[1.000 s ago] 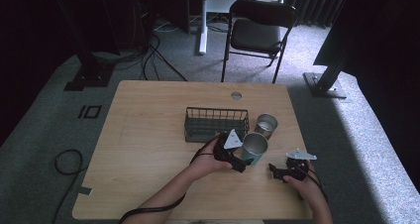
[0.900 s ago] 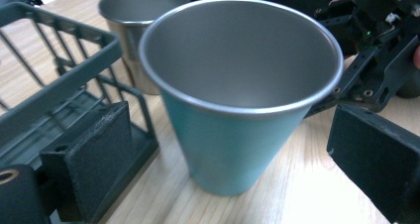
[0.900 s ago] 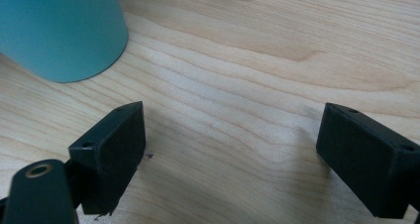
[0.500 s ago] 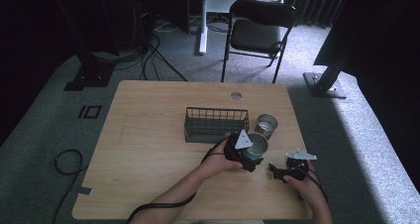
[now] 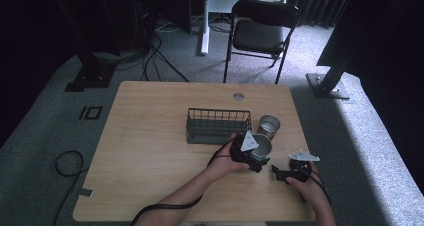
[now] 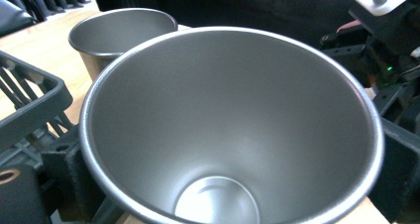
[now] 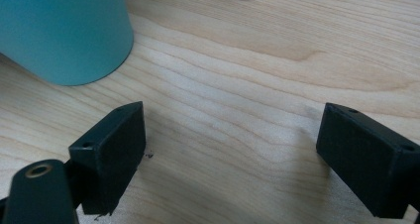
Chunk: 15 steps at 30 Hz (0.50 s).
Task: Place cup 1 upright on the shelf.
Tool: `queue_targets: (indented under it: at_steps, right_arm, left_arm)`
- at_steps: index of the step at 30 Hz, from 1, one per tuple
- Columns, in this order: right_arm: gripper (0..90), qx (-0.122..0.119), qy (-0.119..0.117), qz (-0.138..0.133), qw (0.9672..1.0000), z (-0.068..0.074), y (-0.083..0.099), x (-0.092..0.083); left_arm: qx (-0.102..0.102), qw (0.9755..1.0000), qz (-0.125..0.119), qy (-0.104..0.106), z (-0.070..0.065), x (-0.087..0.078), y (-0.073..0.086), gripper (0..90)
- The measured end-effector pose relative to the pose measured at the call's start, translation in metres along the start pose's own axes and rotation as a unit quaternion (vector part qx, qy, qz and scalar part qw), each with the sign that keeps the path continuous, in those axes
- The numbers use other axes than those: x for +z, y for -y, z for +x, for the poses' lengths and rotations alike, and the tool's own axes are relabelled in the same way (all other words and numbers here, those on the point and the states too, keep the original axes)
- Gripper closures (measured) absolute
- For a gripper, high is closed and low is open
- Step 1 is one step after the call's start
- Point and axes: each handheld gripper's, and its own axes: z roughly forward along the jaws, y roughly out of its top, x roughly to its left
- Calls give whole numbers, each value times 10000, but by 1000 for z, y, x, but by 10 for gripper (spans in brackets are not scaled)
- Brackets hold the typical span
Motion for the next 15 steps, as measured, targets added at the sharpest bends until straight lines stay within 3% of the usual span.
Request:
queue_targets:
  at_steps: [6, 15]
  right_arm:
    - [115, 0, -1, 0, 10000, 0, 0, 0]
    - [115, 1, -1, 1, 10000, 0, 0, 0]
  left_arm:
    - [-158, 9997, -120, -111, 1, 3, -1, 128]
    - [-67, 9999, -137, -38, 1, -1, -1, 133]
